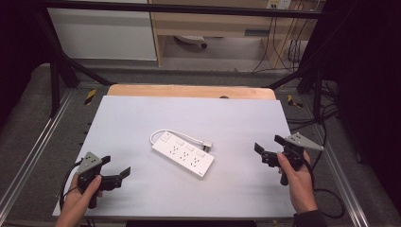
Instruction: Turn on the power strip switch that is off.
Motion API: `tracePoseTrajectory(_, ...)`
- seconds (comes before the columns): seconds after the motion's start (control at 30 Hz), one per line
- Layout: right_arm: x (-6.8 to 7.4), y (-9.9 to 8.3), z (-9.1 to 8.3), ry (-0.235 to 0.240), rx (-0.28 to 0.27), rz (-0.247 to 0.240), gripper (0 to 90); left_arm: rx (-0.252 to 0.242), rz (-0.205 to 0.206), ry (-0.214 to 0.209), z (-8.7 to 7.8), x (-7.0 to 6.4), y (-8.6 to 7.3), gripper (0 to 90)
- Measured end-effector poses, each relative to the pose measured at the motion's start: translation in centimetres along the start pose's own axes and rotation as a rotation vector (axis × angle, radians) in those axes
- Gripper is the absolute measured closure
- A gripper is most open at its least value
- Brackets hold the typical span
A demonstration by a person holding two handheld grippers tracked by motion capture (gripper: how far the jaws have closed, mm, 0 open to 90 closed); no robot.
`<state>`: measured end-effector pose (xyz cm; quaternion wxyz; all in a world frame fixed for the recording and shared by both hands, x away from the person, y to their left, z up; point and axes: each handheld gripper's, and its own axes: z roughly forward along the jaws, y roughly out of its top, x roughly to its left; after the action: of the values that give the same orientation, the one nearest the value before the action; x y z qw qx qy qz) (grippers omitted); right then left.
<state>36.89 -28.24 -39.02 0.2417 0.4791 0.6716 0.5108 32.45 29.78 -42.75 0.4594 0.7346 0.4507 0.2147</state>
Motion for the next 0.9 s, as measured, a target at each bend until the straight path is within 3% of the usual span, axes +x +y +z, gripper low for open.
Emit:
tracePoseTrajectory(0.27, -0.9, -1.9, -1.0, -0.016, -0.002, 0.028, 6.4, 0.002, 0.001, 0.003, 0.0, 0.0, 0.0, 6.6)
tracePoseTrajectory(0.5, -1.1, -3.5, -1.6, -0.028, 0.015, 0.02, 6.3, 0.001, 0.003, 0.002, 0.0, 0.0, 0.0, 6.6)
tracePoseTrajectory(0.9, 0.0, -5.8, -0.2, -0.003, 0.114, -0.008, 5.4, 0.0, 0.006, 0.0, 0.0, -0.1, 0.0, 6.6)
